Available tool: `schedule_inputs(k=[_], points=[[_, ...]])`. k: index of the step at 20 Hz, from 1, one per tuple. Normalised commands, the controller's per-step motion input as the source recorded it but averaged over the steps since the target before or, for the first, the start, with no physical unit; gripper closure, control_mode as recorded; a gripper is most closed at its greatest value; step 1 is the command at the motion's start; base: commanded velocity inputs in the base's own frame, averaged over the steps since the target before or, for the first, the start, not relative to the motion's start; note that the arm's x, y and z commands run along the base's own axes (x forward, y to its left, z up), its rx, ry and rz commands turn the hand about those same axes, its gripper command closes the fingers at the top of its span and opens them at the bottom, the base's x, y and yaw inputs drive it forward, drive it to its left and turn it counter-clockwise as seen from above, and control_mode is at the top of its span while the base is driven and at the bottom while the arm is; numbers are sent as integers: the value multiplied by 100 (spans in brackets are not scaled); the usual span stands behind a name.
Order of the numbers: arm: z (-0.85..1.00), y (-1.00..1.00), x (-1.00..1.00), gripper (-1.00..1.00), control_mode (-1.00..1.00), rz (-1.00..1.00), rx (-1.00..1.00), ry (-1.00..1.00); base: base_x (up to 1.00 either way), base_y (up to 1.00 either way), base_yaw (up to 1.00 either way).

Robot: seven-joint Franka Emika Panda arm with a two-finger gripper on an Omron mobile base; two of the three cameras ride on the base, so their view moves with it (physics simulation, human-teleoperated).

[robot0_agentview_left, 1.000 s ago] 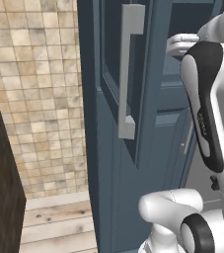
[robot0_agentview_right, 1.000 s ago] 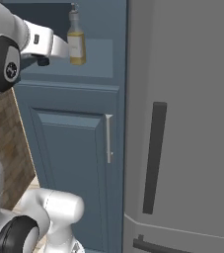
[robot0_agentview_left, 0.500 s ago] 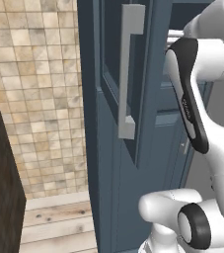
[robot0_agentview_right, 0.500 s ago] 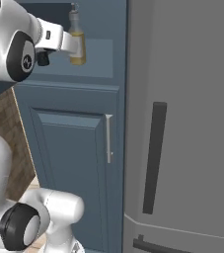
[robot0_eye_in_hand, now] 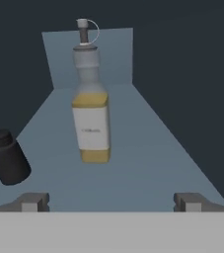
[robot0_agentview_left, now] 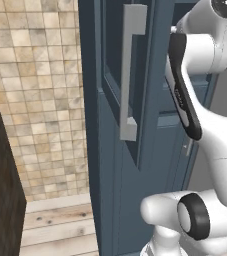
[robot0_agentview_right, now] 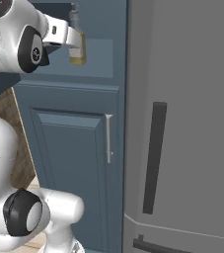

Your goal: Move the oil and vinegar bottle and shaker from the cabinet to the dining counter.

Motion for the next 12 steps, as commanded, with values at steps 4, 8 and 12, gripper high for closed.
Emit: schedule_inputs(k=[4, 8, 12], points=[[0, 0, 27, -100, -100, 0, 0, 0, 0, 0, 0], [-1, 5, 20, -100, -100, 0, 0, 0, 0, 0, 0], [-3, 0, 18, -100, -100, 0, 2, 0, 0, 0, 0]])
